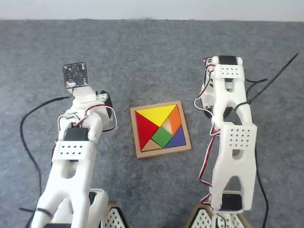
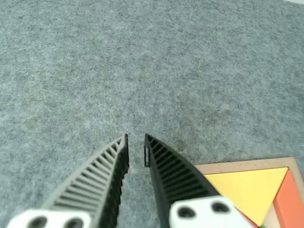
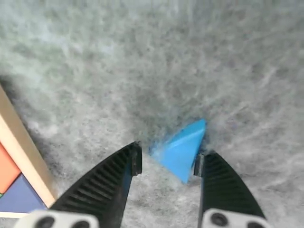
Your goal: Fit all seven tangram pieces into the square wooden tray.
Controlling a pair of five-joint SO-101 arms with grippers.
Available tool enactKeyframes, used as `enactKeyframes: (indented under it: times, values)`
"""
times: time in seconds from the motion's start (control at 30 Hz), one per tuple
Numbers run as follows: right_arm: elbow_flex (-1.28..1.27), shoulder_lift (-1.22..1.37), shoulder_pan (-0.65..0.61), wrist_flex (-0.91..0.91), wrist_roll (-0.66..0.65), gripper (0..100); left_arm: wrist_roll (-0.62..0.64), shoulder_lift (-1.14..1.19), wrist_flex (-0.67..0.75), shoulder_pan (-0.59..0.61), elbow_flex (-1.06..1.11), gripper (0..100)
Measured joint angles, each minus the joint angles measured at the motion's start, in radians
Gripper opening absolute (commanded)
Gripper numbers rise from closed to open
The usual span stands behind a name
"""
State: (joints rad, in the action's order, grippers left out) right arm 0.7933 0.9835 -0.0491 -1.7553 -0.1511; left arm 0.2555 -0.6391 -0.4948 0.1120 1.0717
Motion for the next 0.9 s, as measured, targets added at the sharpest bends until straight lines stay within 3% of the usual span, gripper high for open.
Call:
enactKeyframes:
  times: [0.1, 0.9]
  values:
    - [0.003, -0.002, 0.005, 0.0, 0.0, 9.7, 0.0, 0.0, 0.0, 0.0, 0.0, 5]
    - [0.008, -0.031, 0.006, -0.002, 0.0, 12.6, 0.0, 0.0, 0.0, 0.0, 0.0, 5]
